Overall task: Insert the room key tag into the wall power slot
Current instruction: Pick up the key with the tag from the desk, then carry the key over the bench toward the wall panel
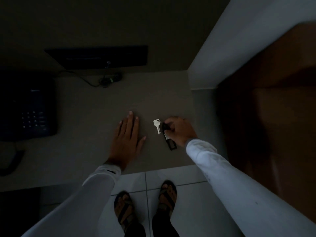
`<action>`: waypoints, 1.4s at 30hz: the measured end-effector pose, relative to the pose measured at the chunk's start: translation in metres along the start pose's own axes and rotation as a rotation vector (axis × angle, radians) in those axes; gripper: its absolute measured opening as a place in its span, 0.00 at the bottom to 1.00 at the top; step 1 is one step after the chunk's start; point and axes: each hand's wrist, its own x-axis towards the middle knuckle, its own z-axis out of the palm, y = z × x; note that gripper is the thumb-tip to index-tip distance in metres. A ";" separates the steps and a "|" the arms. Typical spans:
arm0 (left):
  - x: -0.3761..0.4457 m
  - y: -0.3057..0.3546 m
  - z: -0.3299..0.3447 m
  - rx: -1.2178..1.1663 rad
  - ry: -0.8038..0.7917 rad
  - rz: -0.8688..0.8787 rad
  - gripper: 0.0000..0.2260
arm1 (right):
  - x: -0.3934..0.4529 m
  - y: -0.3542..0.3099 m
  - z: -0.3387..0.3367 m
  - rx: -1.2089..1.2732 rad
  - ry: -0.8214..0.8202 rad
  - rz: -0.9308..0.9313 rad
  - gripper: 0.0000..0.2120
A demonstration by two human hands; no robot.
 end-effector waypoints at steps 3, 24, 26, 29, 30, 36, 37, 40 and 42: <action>-0.010 0.004 -0.028 0.023 -0.005 0.023 0.31 | -0.012 -0.007 -0.010 0.065 0.054 -0.006 0.05; 0.046 0.188 -0.461 -0.037 0.510 0.633 0.30 | -0.390 -0.098 -0.300 0.317 0.859 -0.054 0.08; 0.034 0.238 -0.488 -0.073 0.551 0.713 0.30 | -0.445 -0.081 -0.328 0.298 0.928 -0.029 0.05; 0.007 0.320 -0.525 -0.144 0.607 0.845 0.29 | -0.530 -0.047 -0.365 0.235 1.017 0.028 0.03; -0.002 0.346 -0.536 -0.165 0.625 0.884 0.29 | -0.558 -0.035 -0.376 0.208 1.048 0.050 0.03; -0.074 0.498 -0.598 -0.241 0.723 1.067 0.33 | -0.737 0.049 -0.422 0.109 1.173 0.173 0.04; -0.089 0.522 -0.608 -0.251 0.737 1.084 0.34 | -0.768 0.064 -0.426 0.098 1.198 0.199 0.04; -0.143 0.596 -0.630 -0.312 0.762 1.132 0.35 | -0.862 0.107 -0.437 0.118 1.289 0.284 0.05; -0.180 0.645 -0.641 -0.352 0.771 1.164 0.35 | -0.919 0.134 -0.442 0.107 1.338 0.324 0.07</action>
